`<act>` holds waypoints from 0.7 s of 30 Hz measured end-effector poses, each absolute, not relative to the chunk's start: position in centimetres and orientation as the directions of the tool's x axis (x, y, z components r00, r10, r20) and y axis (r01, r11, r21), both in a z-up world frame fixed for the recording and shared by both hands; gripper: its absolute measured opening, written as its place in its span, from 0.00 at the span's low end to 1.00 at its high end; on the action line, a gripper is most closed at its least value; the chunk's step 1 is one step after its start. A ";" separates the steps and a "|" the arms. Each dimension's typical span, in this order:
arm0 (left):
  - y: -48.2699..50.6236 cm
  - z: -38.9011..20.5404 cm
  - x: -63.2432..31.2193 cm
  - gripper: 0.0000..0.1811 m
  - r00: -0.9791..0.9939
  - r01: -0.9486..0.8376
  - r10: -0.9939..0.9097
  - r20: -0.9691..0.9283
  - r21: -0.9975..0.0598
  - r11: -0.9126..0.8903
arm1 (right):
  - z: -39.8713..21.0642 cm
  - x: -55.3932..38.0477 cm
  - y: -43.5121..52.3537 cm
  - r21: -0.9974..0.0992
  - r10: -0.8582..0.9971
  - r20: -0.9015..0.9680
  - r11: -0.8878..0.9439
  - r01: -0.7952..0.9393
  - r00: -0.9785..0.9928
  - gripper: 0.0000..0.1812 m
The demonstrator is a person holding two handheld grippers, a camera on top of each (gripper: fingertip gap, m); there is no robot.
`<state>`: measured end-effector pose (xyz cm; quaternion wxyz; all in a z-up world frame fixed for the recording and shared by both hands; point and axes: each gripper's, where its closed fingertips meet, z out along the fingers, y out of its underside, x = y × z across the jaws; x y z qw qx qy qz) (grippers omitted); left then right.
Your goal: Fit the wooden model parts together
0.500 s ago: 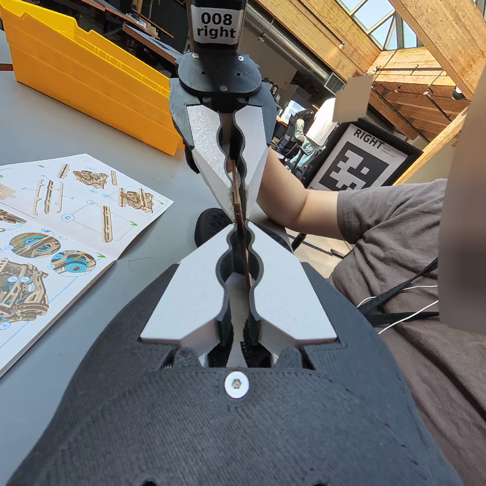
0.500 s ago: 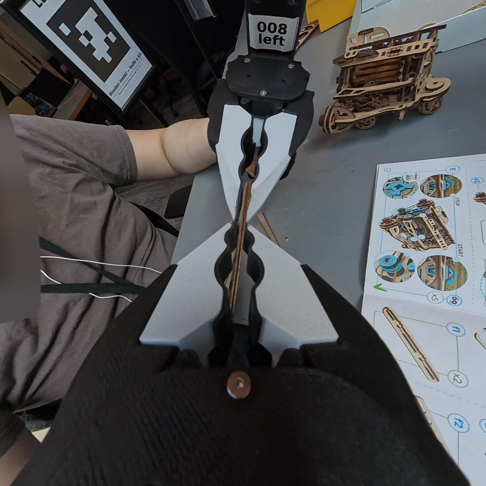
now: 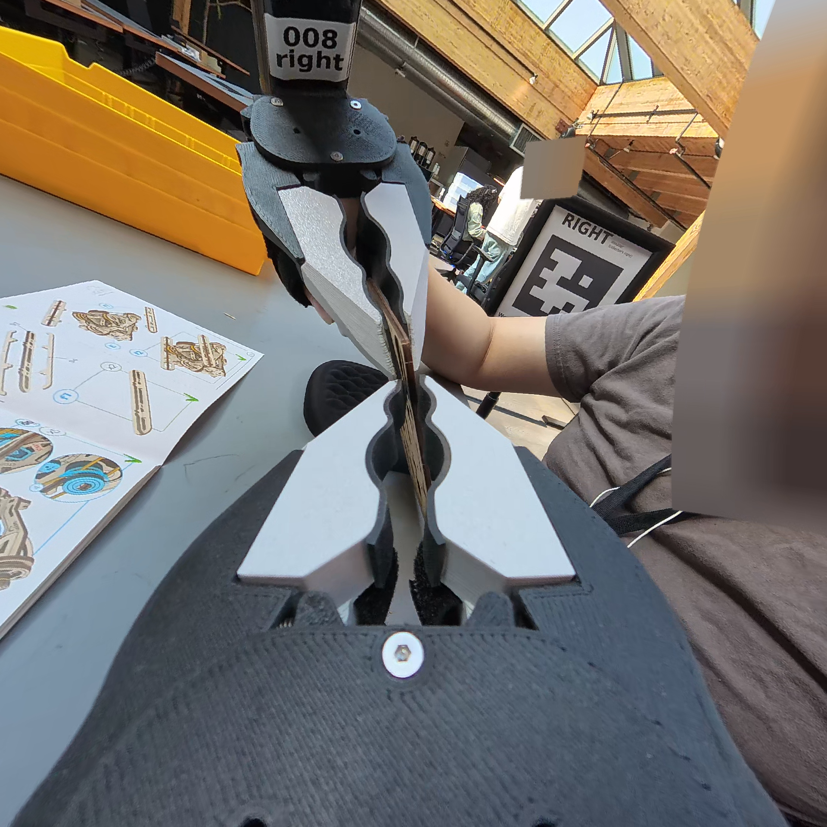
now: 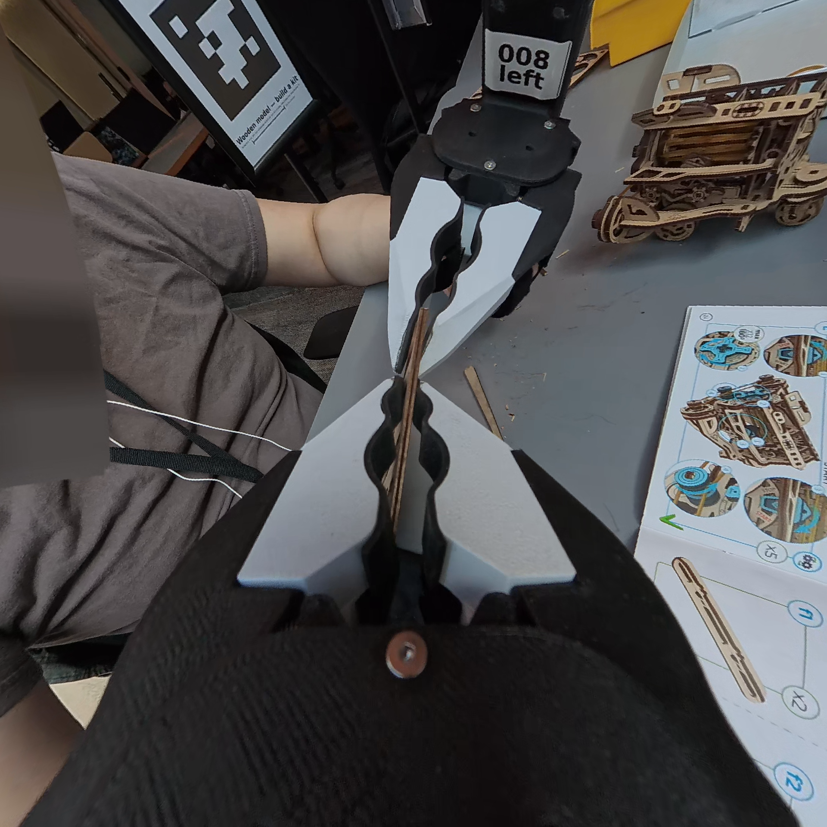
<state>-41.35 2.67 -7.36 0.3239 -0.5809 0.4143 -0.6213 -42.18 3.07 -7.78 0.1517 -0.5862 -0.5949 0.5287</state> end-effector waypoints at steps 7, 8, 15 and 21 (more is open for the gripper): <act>3.8 -7.9 -41.2 0.01 -0.027 -0.086 -0.900 0.436 -0.898 -0.432 | -8.1 -42.0 4.0 -0.789 0.872 -0.448 -0.282 0.546 -0.197 0.01; 4.0 -8.3 -41.2 0.01 -0.008 -0.106 -0.897 0.441 -0.893 -0.438 | -8.2 -42.0 4.3 -0.785 0.875 -0.451 -0.295 0.545 -0.176 0.01; 4.2 -10.2 -40.8 0.02 0.058 -0.199 -0.870 0.490 -0.848 -0.491 | -8.9 -42.0 5.5 -0.770 0.877 -0.468 -0.342 0.538 -0.112 0.01; 4.3 -10.2 -41.1 0.01 0.067 -0.217 -0.873 0.482 -0.847 -0.485 | -8.8 -42.3 5.8 -0.787 0.871 -0.481 -0.377 0.488 -0.103 0.02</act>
